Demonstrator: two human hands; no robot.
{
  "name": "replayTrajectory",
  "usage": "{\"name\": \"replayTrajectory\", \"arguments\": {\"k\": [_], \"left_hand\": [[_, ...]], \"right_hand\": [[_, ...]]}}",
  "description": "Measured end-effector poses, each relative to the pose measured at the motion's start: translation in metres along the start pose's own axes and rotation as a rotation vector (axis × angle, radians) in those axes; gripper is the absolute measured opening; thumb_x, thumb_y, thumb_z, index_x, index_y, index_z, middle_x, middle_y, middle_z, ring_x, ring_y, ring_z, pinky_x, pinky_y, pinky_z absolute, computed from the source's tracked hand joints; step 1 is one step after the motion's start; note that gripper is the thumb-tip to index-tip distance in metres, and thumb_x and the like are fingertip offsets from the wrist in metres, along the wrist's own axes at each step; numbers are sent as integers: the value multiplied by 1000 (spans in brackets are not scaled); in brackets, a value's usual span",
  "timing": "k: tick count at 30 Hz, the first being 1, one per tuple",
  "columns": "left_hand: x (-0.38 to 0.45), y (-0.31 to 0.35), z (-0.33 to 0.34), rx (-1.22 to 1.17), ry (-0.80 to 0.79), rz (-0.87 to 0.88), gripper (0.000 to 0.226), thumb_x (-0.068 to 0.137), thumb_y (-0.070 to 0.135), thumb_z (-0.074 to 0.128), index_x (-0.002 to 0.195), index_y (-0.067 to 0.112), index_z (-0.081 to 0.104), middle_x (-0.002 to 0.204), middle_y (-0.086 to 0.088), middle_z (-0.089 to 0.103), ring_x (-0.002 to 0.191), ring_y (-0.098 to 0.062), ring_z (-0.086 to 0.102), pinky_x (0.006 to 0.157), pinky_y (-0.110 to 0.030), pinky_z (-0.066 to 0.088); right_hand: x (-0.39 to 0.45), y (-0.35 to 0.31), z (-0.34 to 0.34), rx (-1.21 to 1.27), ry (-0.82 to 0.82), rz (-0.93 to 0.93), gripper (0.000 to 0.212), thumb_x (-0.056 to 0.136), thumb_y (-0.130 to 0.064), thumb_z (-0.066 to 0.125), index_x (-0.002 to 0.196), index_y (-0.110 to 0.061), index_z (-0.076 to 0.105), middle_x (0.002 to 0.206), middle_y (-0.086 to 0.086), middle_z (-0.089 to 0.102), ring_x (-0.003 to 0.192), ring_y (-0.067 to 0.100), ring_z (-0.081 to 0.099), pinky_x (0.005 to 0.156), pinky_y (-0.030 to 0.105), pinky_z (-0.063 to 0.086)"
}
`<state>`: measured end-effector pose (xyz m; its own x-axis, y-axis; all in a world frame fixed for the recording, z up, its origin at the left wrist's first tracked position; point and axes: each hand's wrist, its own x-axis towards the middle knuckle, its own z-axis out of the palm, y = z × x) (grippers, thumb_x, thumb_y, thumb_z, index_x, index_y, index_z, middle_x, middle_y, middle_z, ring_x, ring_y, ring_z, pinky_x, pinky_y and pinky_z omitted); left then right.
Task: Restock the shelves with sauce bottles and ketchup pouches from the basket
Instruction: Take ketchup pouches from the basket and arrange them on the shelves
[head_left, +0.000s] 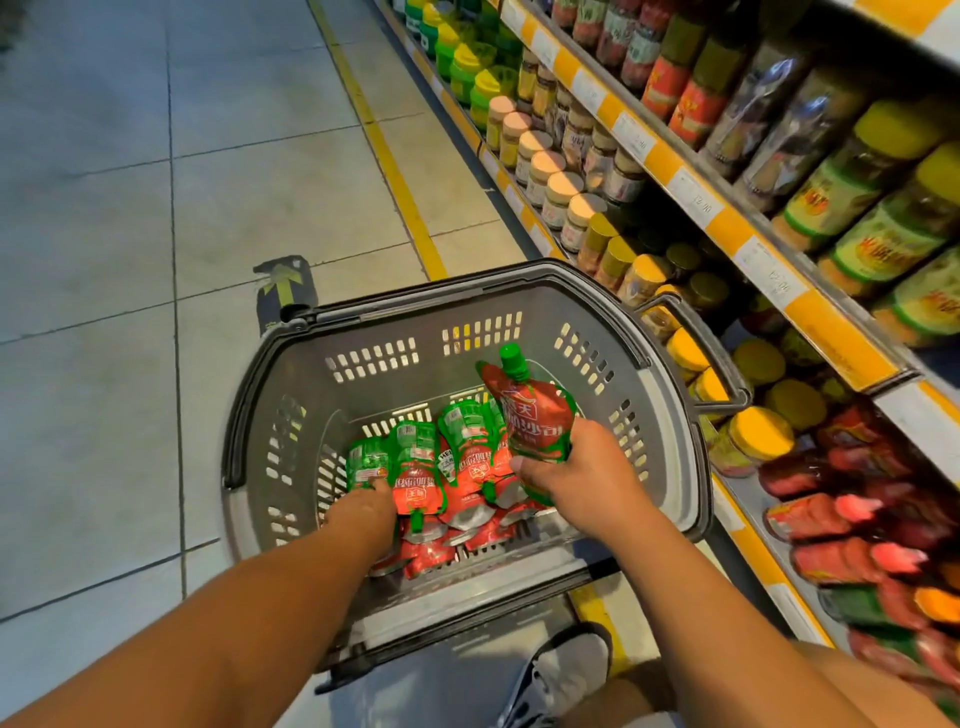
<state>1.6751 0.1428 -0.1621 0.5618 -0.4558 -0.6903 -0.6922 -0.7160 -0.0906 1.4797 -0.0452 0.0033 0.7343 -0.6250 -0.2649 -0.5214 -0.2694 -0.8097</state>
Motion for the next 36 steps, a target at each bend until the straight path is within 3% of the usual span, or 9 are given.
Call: {"name": "replayTrajectory", "arguments": {"k": [6,12,16,21,24,27,31,36], "left_hand": [[8,2,-3,-35,-24,-9,86,89,33,72,152,-1,24,137,-19,60,122,-33,63,99,-40,55],[6,-6,-34,-15,59,-2,50,91,28,66,136,12,51,136,-11,62,124,-30,63,101,-38,53],[3,-26,-65,-66,131,-22,33,91,25,65,123,18,60,123,-8,69,110,-29,68,92,-40,57],[-1,-49,-90,-332,279,17,17,92,26,69,108,20,74,106,-5,74,96,-26,70,84,-38,59],[-7,-51,-96,-527,344,-16,6,90,19,72,87,14,74,85,-6,74,84,-27,71,77,-41,60],[-6,-57,-89,-787,367,-21,10,87,14,73,77,15,75,72,-4,74,75,-28,73,72,-50,62],[-33,-48,-94,-1104,467,40,9,91,11,74,89,19,74,84,-2,76,83,-26,73,79,-48,62],[-73,-30,-123,-1386,522,204,10,90,19,78,98,23,76,99,0,79,98,-22,74,93,-47,59]], "right_hand": [[-1,10,-7,0,29,13,19,83,-28,86,92,-35,71,82,-16,73,80,2,68,70,24,49],[-2,9,-10,-19,45,8,21,83,-30,86,91,-38,68,84,-17,73,83,5,68,73,26,51],[-5,2,-10,-22,49,6,22,83,-30,86,92,-39,68,81,-23,69,82,3,66,77,27,53],[-11,-8,-12,9,46,-6,23,85,-28,85,95,-37,67,78,-26,64,78,-11,57,69,20,46],[-15,-10,-11,62,53,18,19,84,-27,85,94,-34,70,82,-20,70,80,-5,64,71,22,49],[-21,-12,-13,175,73,51,18,85,-24,85,97,-31,73,85,-17,74,83,1,69,78,25,54],[-30,-16,-22,273,137,70,20,83,-21,86,91,-29,70,84,-16,74,75,-6,68,69,16,53],[-45,-20,-32,425,218,114,27,80,-23,88,104,-21,75,92,-6,80,86,11,76,84,37,62]]}}
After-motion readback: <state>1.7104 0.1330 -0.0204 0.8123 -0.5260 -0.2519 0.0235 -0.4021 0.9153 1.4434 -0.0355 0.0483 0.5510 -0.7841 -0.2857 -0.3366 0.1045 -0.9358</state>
